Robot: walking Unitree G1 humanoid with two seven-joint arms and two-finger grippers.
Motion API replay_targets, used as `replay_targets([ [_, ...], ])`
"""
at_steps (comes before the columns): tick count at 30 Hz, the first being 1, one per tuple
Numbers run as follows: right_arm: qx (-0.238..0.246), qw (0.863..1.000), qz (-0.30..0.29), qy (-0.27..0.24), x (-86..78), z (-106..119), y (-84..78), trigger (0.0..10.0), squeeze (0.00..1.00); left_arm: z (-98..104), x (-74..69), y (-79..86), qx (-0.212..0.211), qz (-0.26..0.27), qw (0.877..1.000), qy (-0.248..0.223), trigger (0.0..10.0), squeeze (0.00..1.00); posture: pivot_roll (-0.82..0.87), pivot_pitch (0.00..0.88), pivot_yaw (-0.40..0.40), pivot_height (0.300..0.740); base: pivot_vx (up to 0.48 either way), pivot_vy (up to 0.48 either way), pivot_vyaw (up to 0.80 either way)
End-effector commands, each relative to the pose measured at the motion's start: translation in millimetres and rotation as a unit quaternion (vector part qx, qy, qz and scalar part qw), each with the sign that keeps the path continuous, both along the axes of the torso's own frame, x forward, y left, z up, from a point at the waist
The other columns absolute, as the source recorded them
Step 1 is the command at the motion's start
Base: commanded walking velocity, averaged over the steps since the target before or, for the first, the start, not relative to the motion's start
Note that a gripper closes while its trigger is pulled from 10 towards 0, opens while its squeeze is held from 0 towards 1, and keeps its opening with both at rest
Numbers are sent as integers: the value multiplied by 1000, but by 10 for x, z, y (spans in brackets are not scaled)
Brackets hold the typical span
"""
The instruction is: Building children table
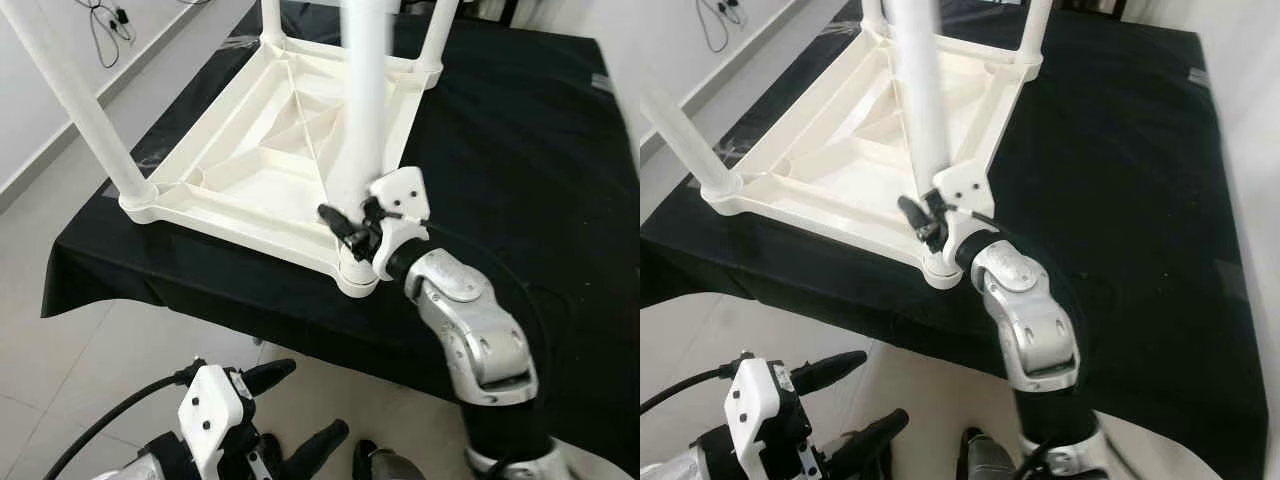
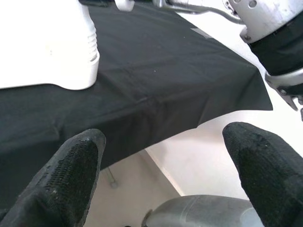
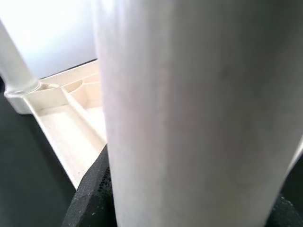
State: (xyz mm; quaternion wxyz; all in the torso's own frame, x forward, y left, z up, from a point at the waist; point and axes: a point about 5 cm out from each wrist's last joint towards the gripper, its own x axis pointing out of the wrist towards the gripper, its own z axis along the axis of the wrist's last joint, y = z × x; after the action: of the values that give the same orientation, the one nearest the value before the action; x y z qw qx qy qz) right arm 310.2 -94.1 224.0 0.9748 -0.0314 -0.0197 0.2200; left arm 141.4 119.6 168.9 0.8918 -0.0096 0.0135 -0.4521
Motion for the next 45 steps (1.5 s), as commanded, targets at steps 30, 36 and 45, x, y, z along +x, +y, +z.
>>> replay_targets([
  [30, -43, 902, 418, -100, 120, 30, 80, 10000, 0, -53, -64, 13, 4, -3, 1000, 13, 10000, 0, 50, 286, 14, 740, 0, 0, 0],
  [36, -61, 878, 465, -91, 165, 54, -34, 10000, 0, -39, -100, 16, 4, -3, 1000, 16, 10000, 0, 61, 300, 18, 740, 0, 0, 0],
  [45, -122, 807, 575, -60, 110, -14, -127, 10000, 0, -33, -130, 29, 3, -7, 1000, 23, 10000, 0, 63, 319, 26, 740, 0, 0, 0],
])
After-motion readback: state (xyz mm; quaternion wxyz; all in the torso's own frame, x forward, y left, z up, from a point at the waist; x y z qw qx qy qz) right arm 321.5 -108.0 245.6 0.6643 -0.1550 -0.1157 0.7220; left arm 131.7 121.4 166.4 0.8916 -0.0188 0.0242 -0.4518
